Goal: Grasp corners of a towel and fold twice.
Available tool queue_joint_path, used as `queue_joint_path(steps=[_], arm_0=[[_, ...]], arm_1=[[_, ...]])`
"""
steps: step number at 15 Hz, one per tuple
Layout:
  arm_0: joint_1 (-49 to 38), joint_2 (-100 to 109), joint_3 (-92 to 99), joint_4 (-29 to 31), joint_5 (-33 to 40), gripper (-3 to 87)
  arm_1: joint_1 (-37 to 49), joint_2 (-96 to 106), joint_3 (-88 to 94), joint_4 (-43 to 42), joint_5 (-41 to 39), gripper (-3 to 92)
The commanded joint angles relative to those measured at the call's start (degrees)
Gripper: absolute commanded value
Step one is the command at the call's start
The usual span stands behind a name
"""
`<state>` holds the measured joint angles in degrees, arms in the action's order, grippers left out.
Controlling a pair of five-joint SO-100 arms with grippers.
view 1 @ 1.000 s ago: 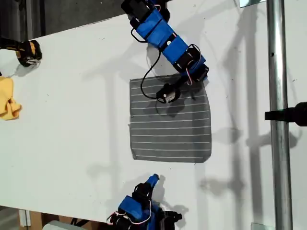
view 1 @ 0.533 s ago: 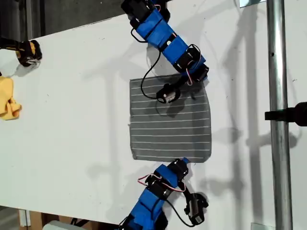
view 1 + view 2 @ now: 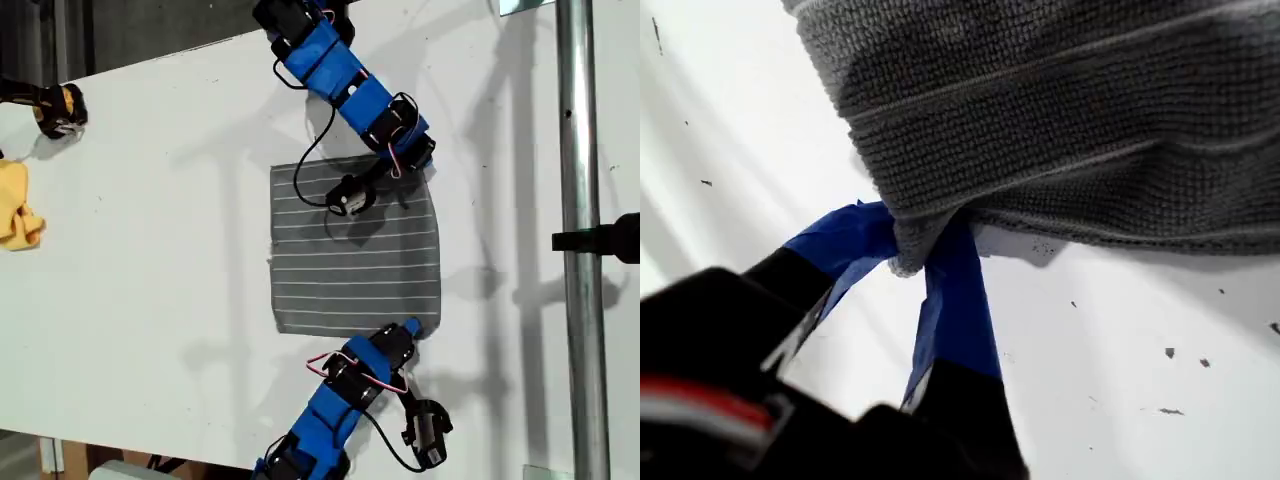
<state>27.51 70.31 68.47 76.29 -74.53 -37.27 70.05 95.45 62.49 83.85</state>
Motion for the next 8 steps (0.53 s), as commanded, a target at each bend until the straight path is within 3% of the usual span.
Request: queue_joint_path(steps=[1,8], arm_0=[[1.1,1.4,-4.1,2.0,1.7,35.6],[2.3,-6.7,-3.0,2.0,2.0,36.2]], arm_1=[[1.3,0.6,-1.4,0.4,-0.6,-0.2],[0.9,0.6,-1.7,0.4,-0.5,-0.2]])
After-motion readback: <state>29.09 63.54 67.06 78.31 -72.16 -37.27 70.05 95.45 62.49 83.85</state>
